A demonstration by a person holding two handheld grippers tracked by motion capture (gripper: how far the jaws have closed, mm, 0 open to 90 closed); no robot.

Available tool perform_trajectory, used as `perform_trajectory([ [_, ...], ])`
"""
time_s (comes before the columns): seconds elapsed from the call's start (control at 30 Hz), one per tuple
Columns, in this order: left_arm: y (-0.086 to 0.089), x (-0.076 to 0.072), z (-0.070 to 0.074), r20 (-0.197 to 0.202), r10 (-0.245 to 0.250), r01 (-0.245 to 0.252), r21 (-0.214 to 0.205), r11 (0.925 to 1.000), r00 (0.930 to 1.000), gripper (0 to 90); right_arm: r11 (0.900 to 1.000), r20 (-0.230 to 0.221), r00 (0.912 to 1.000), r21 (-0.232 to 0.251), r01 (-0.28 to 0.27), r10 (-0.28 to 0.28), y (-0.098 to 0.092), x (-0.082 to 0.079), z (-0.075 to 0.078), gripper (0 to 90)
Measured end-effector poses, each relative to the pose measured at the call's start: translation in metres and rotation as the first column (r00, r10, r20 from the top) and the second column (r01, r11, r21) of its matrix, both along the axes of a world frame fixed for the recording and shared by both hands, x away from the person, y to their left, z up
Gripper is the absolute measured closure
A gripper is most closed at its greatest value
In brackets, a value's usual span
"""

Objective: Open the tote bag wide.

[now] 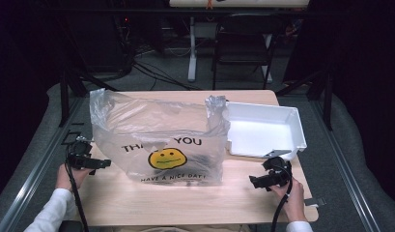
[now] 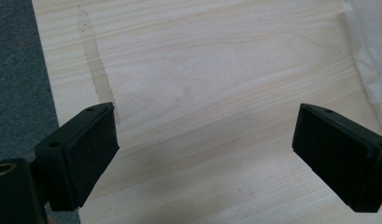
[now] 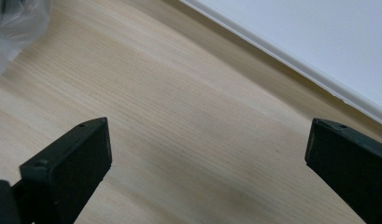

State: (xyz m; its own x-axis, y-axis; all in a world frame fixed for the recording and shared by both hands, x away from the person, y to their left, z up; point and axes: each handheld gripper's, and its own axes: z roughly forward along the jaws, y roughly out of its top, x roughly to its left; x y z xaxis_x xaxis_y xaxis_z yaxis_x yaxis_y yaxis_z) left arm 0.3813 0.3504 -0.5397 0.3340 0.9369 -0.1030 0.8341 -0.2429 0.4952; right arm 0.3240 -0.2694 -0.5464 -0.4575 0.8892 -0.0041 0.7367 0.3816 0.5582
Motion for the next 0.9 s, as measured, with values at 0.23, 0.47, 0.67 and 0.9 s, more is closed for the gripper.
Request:
perform_trajectory([
  [0.23,0.000,0.000,0.005,-0.008,-0.014,0.014,-0.019,0.9997,0.9999,12.8,1.0000,-0.012,0.9999,0.008,-0.002,0.002,0.000,0.000,0.002,0.3],
  [0.47,-0.007,0.000,0.016,-0.011,-0.051,0.051,-0.022,0.9985,0.9986,14.6,0.9996,-0.020,0.9998,0.028,-0.004,0.005,-0.001,-0.001,0.007,3.2],
  [0.67,-0.015,0.001,0.028,0.008,-0.081,0.081,-0.025,0.9964,0.9967,15.1,0.9960,-0.038,0.9981,0.077,-0.045,0.048,0.006,0.001,0.013,6.6],
  [0.9,-0.014,-0.001,0.046,0.068,-0.074,0.077,-0.047,0.9959,0.9950,30.7,0.9866,-0.043,0.9933,0.128,-0.101,0.108,0.019,0.004,0.024,25.5],
])
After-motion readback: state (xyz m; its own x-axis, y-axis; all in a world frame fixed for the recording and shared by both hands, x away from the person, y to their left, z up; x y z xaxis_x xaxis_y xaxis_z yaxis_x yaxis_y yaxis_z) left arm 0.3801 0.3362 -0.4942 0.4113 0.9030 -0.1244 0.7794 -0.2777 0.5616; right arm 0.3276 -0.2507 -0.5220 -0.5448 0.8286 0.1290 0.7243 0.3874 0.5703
